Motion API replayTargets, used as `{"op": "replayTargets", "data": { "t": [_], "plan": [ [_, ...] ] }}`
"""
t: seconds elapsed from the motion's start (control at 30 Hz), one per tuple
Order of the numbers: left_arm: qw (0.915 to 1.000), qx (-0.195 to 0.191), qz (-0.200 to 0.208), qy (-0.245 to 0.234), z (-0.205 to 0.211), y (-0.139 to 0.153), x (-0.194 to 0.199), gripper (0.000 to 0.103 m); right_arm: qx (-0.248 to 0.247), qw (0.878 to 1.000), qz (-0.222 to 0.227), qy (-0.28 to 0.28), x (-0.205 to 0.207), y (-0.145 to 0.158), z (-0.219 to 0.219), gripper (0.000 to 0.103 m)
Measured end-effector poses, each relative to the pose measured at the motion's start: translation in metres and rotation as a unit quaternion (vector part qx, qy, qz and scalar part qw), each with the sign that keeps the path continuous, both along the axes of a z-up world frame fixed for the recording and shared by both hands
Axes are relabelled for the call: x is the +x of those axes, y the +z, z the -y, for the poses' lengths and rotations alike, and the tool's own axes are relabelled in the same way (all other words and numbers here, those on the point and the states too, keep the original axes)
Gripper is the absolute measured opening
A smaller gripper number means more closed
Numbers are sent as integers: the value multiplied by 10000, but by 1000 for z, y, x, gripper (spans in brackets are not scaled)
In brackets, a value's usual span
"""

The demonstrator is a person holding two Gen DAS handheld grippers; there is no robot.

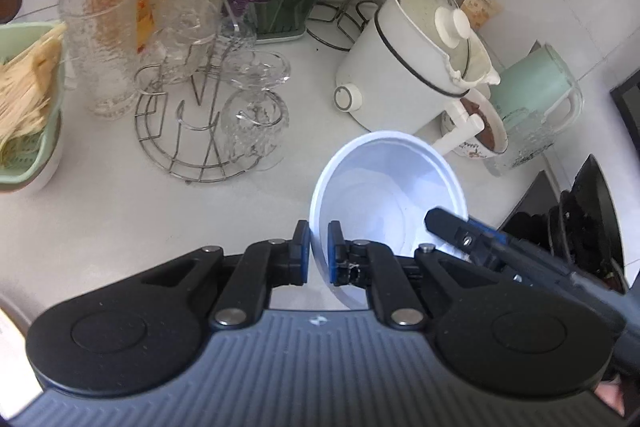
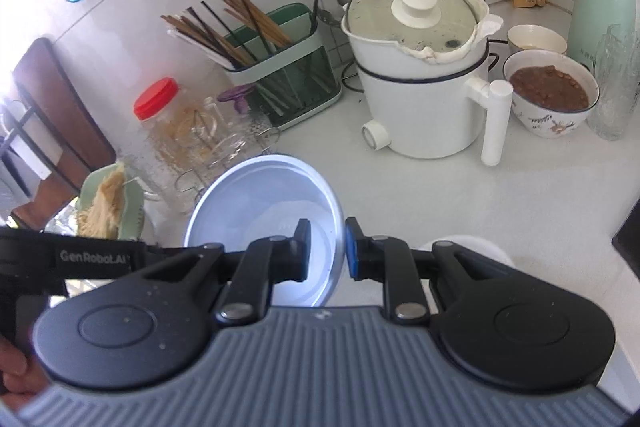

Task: Organize plates and bowls

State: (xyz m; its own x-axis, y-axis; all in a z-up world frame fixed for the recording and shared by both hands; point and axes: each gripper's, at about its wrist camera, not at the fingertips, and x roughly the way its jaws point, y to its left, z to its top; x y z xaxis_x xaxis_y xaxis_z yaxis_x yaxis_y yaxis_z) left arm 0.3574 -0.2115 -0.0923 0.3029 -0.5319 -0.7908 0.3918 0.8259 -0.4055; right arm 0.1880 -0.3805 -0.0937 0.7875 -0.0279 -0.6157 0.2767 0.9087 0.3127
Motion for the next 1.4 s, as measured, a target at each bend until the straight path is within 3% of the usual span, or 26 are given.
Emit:
{"op": "replayTargets", "data": {
  "t": [0.4,0.87,1.03,1.4],
  "plan": [
    [9996,-5,154,244,-55,12,-13,10,648,9972,-64,368,-9,0,-30,21],
    [9954,-44,8,958,-136,1,-37,10,677,9912,-344,1087,5,-7,-90,21],
    [9932,-22,-211,1148,-155,-15,-36,10,605,9888,-506,1267,11,-15,-109,21],
    [9926,279,-539,1056,-159,-56,-38,11,591,9854,-1060,1198,14,-51,-120,21]
  ]
}}
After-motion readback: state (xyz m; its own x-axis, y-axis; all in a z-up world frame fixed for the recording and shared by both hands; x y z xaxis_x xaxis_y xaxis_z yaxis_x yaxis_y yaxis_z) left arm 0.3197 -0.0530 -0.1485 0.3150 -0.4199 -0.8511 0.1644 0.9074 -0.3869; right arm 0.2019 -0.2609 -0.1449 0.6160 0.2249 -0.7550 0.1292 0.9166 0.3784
